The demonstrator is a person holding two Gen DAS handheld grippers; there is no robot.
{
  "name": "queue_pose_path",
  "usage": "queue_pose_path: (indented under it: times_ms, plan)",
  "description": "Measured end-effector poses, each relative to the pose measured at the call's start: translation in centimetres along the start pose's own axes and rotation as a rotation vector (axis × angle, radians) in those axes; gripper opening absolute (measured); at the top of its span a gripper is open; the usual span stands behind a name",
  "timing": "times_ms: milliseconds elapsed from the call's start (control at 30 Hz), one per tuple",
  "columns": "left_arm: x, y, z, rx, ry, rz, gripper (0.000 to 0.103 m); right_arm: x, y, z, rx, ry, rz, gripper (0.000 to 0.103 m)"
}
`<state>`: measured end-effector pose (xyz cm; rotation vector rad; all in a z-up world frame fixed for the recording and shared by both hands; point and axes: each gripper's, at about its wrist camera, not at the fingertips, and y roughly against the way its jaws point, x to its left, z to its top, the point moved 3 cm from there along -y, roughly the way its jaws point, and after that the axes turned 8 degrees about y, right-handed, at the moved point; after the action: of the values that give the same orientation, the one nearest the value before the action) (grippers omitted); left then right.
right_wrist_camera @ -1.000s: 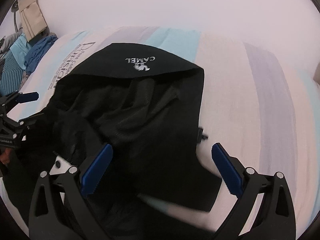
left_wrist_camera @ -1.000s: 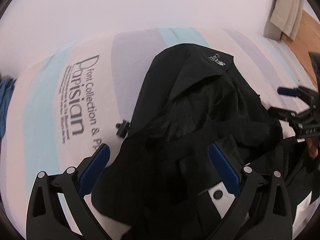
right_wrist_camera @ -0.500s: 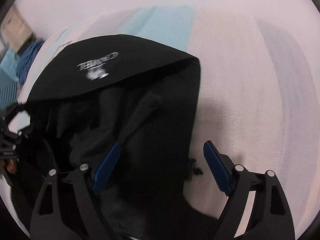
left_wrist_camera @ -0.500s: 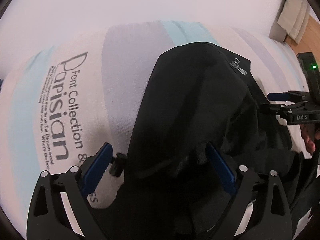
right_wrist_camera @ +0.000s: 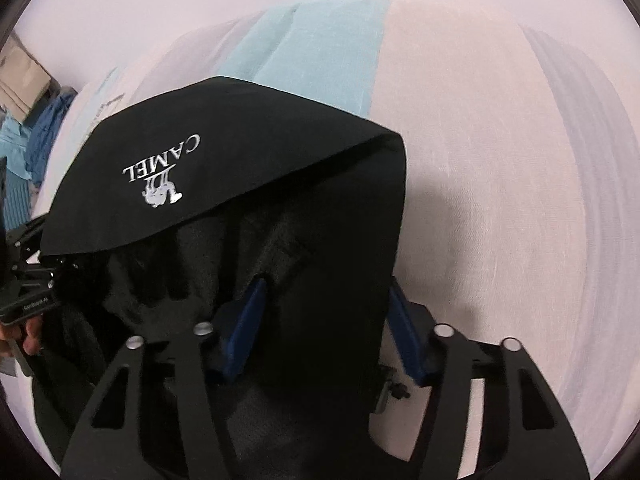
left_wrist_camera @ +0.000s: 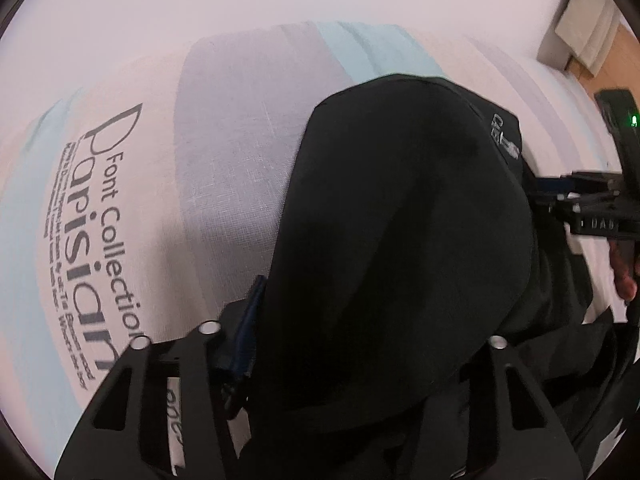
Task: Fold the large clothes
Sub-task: 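Close both grippers on the edge of the black CAMEL hood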
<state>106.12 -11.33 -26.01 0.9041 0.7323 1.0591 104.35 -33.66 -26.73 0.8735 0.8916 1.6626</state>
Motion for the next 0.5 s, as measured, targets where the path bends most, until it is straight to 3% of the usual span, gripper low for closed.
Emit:
queue_pose_path:
  times_ms: [133, 200, 367, 500]
  plan:
    - [-1.6, -0.7, 0.4, -0.009, -0.041, 0.010, 0.022, -0.3, -0.2, 0.2, -0.005, -0.040, -0.011, 0.038]
    - [-1.9, -0.7, 0.5, -0.019, -0.039, 0.009, 0.013, -0.3, -0.2, 0.2, -0.010, -0.050, -0.005, 0.023]
    - [-2.3, -0.2, -0.1, -0.057, -0.027, 0.036, 0.006, 0.8, 0.4, 0.2, -0.018, -0.037, -0.017, 0.004]
    - [-2.6, 1.1, 0.2, -0.084, -0.009, 0.034, 0.006, 1.4, 1.5, -0.3, -0.032, -0.032, -0.025, 0.003]
